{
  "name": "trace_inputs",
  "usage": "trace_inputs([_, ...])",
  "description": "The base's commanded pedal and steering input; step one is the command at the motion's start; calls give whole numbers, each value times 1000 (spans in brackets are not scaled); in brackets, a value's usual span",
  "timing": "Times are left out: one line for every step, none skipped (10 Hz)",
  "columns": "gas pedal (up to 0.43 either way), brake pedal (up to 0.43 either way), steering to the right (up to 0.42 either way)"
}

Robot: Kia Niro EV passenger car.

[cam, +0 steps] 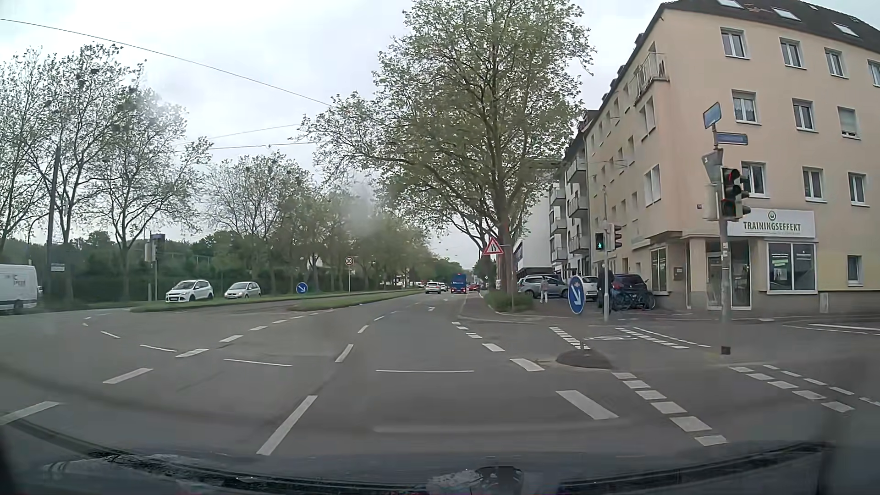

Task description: Follow the waypoints while adhering to traffic rules and regulations

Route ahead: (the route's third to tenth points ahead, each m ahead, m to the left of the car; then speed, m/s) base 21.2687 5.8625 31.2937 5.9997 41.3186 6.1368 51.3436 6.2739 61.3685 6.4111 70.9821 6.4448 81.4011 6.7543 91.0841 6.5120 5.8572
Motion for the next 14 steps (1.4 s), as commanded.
trace_inputs([240, 0, -21])
trace_inputs([240, 0, -25])
trace_inputs([240, 0, -30])
trace_inputs([240, 0, -35])
trace_inputs([228, 0, -35])
trace_inputs([209, 0, -35])
trace_inputs([189, 0, -35])
trace_inputs([177, 0, -36])
trace_inputs([169, 0, -36])
trace_inputs([169, 0, -36])
trace_inputs([169, 0, -36])
trace_inputs([169, 0, -36])
trace_inputs([169, 0, -35])
trace_inputs([157, 0, -35])
